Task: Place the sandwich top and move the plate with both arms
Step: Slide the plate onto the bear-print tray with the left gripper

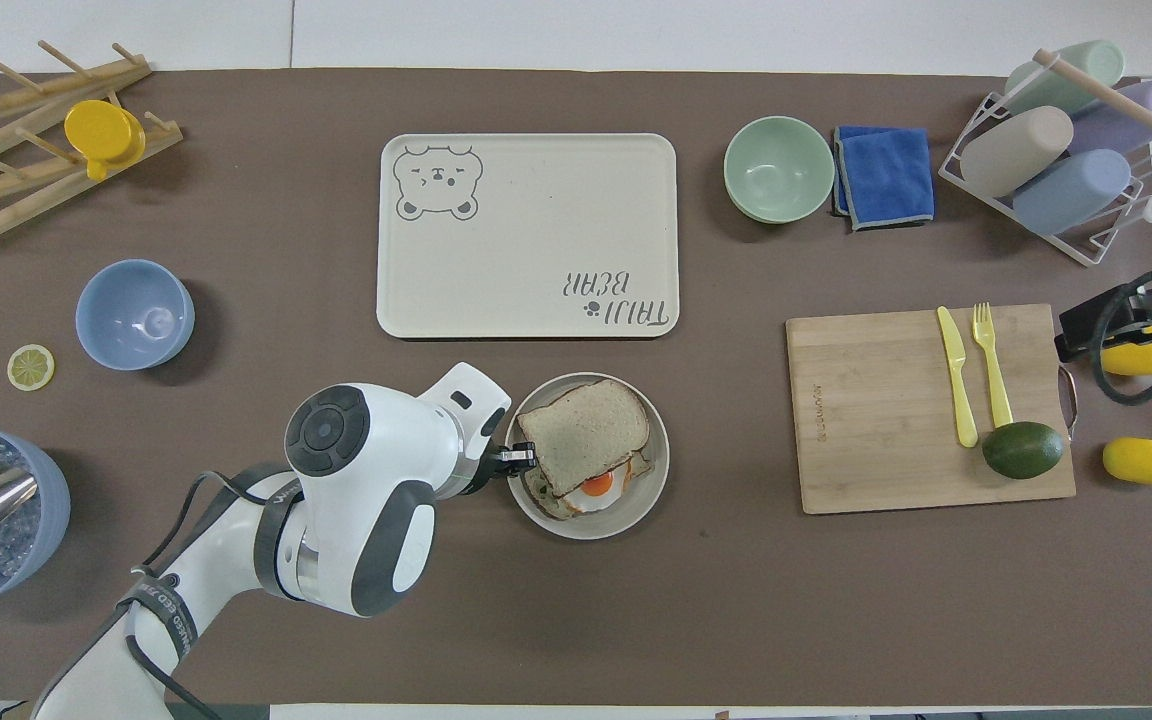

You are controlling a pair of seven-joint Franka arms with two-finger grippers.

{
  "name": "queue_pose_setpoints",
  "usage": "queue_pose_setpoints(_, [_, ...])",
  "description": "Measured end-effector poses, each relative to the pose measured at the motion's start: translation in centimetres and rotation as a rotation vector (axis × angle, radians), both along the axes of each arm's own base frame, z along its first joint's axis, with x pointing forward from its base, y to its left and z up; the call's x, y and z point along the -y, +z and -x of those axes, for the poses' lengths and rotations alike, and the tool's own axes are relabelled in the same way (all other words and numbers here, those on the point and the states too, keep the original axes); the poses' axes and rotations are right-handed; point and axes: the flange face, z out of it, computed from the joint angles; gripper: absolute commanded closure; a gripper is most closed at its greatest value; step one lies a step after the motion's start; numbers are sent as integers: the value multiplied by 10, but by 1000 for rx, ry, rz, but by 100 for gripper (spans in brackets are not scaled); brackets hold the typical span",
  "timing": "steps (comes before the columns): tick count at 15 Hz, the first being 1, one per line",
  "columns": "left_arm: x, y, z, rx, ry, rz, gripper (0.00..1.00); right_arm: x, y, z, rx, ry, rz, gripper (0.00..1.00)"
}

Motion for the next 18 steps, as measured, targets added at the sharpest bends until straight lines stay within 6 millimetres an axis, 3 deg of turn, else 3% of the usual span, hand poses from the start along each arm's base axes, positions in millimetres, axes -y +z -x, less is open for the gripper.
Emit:
queue_pose_setpoints(4, [-36, 79, -74, 23, 65, 68, 100, 0, 0, 0, 0, 1, 0, 0])
queue_pose_setpoints(7, [-55, 97, -125, 46, 105, 91, 100, -1, 0, 0, 1, 2, 0, 0])
queue_pose_setpoints(10, [-58, 77, -183, 39, 109, 86, 100, -1, 0, 0, 1, 3, 0, 0])
queue_pose_setpoints(12, [-61, 45, -217, 57, 79, 46, 100, -2, 0, 0, 1, 5, 0, 0])
queue_pose_setpoints(14, [-67, 16, -232, 72, -2, 35, 100, -4, 0, 0, 1, 7, 0, 0])
queue_pose_setpoints(18, [-69, -1, -234, 97, -66, 21, 100, -5, 0, 0, 1, 9, 0, 0])
